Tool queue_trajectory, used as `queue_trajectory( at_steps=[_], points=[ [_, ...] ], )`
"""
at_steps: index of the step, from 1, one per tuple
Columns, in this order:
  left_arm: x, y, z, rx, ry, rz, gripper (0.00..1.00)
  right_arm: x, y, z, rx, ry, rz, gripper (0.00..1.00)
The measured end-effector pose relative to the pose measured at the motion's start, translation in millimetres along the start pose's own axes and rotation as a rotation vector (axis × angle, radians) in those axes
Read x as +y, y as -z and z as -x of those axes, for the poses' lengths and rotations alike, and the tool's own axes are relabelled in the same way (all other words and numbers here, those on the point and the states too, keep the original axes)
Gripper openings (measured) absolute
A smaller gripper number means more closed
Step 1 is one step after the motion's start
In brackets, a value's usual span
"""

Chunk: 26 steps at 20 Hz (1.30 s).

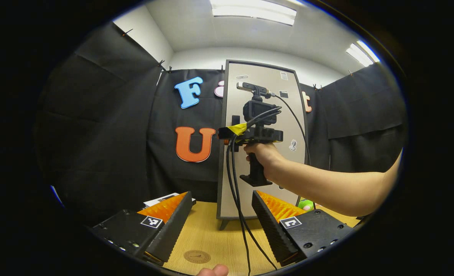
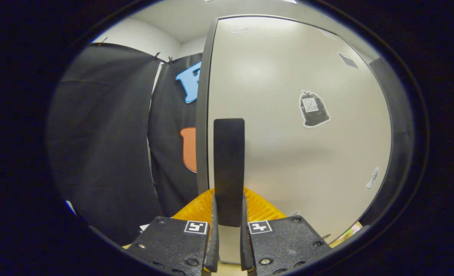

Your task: Open the cabinet door with the right hand, grasp the bottle in the cabinet with the left hand and place it on the coaster, then close the cabinet door with the right hand.

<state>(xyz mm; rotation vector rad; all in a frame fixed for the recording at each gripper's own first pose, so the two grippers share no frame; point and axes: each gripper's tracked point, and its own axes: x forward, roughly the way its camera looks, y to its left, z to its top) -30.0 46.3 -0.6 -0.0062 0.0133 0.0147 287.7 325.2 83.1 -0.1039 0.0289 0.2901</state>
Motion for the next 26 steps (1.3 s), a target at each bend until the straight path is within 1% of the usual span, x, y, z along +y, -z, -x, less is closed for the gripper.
queue_trajectory(
  at_steps=[2, 6, 10, 17, 23, 26],
  points=[
    [1.4, -2.4, 0.1, -0.003, -0.003, 0.000, 0.95, 0.6, 0.6, -0.1, 0.000, -0.003, -0.004, 0.20],
    [2.5, -4.4, 1.1, -0.006, -0.003, 0.000, 0.95, 0.6, 1.1, 2.8, 0.011, -0.004, -0.003, 0.20],
    [3.1, -5.1, 2.3, -0.004, -0.007, -0.009, 0.95, 5.2, 0.8, 17.7, 0.030, -0.058, -0.018, 0.21],
    [-2.0, -6.4, 5.2, -0.006, -0.012, -0.017, 0.95, 7.5, -2.1, 71.0, 0.023, -0.170, -0.020, 0.21],
    [-11.5, -8.8, 11.8, -0.013, -0.011, -0.021, 0.95, -1.1, -4.6, 108.5, 0.016, -0.226, -0.019, 0.20],
    [-19.0, -8.5, 15.0, -0.015, -0.006, -0.030, 0.95, -5.3, -3.4, 116.4, 0.018, -0.244, -0.021, 0.21]
  ],
)
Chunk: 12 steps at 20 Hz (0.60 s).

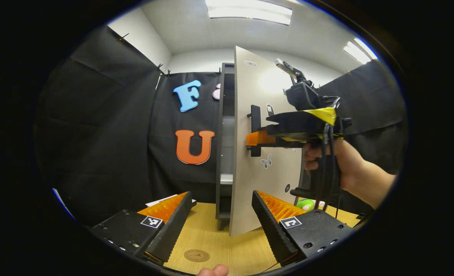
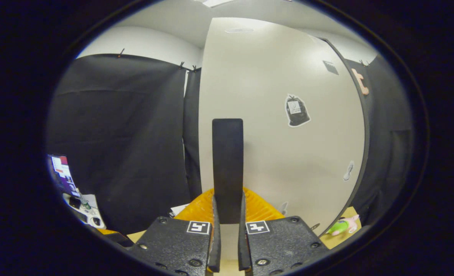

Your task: Open the cabinet door with the right hand, grasp the bottle in the cabinet with the left hand and place it on the coaster, then close the cabinet door with the right hand.

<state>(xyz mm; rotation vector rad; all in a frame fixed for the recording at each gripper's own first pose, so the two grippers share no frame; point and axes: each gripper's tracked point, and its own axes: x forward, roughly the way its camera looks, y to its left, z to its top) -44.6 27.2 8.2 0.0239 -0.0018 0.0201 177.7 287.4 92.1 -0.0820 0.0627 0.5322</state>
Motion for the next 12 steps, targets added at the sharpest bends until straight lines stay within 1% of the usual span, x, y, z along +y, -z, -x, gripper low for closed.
queue_trajectory(
  at_steps=[5, 12],
  points=[
    [-19.6, -0.6, 7.3, -0.003, 0.013, -0.006, 0.95, -7.2, 0.5, 19.2, 0.002, -0.010, 0.004, 0.20],
    [-54.5, -1.9, 20.2, -0.001, 0.044, -0.020, 0.95, -22.3, 0.2, 44.1, -0.013, 0.012, 0.005, 0.20]
  ],
)
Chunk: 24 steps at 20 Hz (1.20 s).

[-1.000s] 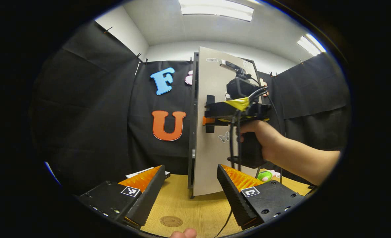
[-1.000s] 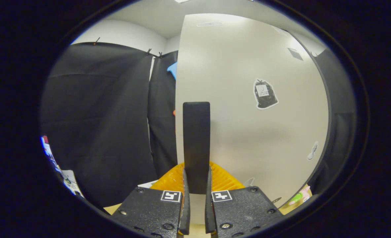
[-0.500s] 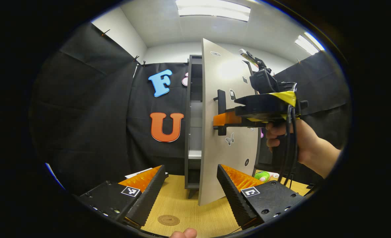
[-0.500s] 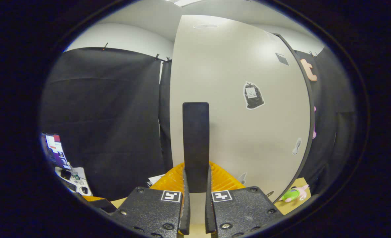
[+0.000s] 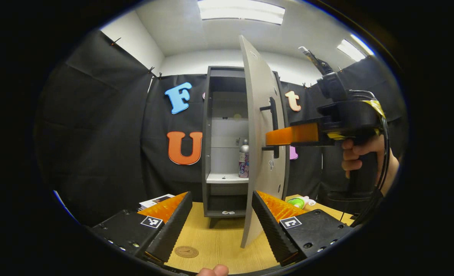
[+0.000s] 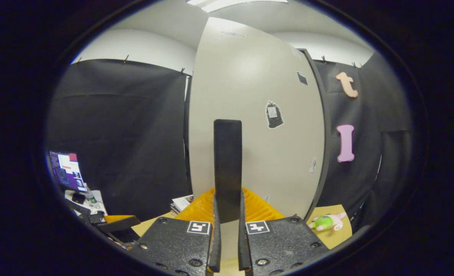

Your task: Open the cabinet door with the right hand, grasp the bottle in the cabinet with the left hand and place it on the coaster, then close the cabinet door with the right hand.

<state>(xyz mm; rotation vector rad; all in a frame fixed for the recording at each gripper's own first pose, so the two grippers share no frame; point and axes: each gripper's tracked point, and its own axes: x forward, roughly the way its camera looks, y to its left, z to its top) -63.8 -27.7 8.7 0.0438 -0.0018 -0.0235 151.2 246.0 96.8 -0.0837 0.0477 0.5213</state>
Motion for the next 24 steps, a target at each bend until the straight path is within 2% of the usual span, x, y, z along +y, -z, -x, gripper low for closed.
queue_trajectory(
  at_steps=[14, 19, 24],
  points=[
    [-66.7, 2.8, -4.8, 0.011, 0.139, 0.009, 0.95, -44.3, -2.2, 27.6, -0.031, 0.199, -0.004, 0.17],
    [-78.7, 3.6, -7.7, 0.016, 0.168, 0.008, 0.95, -58.5, -2.4, 32.1, -0.036, 0.263, 0.007, 0.10],
    [-85.7, 4.1, -8.2, 0.018, 0.183, 0.005, 0.95, -68.2, -4.1, 34.4, -0.048, 0.301, 0.009, 0.08]
  ],
)
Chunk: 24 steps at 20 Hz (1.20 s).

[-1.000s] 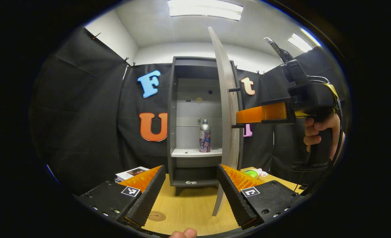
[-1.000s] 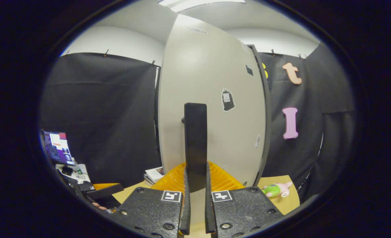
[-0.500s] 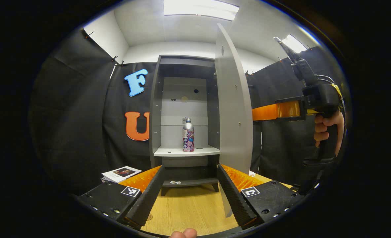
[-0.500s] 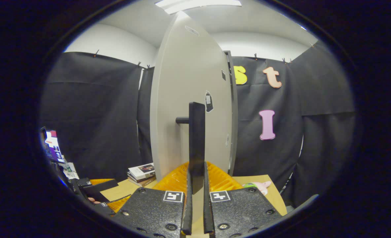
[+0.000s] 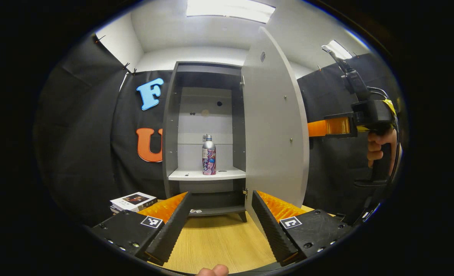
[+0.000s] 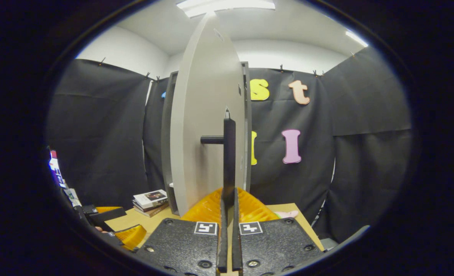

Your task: Open the cabinet door with the right hand, grasp the bottle in the cabinet with the left hand and place it on the coaster, then close the cabinet door with the right hand.

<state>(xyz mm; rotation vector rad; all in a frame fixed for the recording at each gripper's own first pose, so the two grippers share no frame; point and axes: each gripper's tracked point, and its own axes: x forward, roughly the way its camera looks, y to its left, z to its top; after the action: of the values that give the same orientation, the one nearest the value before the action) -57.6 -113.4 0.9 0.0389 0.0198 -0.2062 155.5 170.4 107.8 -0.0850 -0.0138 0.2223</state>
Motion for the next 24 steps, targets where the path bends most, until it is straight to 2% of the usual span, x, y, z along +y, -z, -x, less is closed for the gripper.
queue_trajectory(
  at_steps=[6, 10, 13, 17, 21, 24],
  points=[
    [0.0, 0.7, -1.6, -0.002, 0.001, 0.000, 0.95, -22.8, -0.9, -0.8, -0.014, 0.092, 0.000, 0.06],
    [-1.9, 2.8, -2.5, 0.004, 0.003, -0.002, 0.95, -12.7, -1.4, -2.9, -0.020, 0.068, -0.023, 0.04],
    [-1.7, 2.9, -2.9, 0.004, 0.000, 0.000, 0.95, -22.7, -2.3, -4.8, -0.031, 0.082, -0.009, 0.04],
    [2.7, 1.3, -3.9, -0.003, -0.008, 0.000, 0.95, -17.4, -1.7, -2.2, -0.031, 0.086, -0.038, 0.04],
    [7.8, -0.2, -5.3, -0.007, -0.018, 0.010, 0.95, -23.0, -1.2, 3.0, -0.053, 0.118, -0.008, 0.04],
    [13.7, 0.6, -5.9, -0.012, -0.032, 0.016, 0.95, -29.7, 15.8, 11.9, -0.014, 0.159, 0.000, 0.04]
  ],
)
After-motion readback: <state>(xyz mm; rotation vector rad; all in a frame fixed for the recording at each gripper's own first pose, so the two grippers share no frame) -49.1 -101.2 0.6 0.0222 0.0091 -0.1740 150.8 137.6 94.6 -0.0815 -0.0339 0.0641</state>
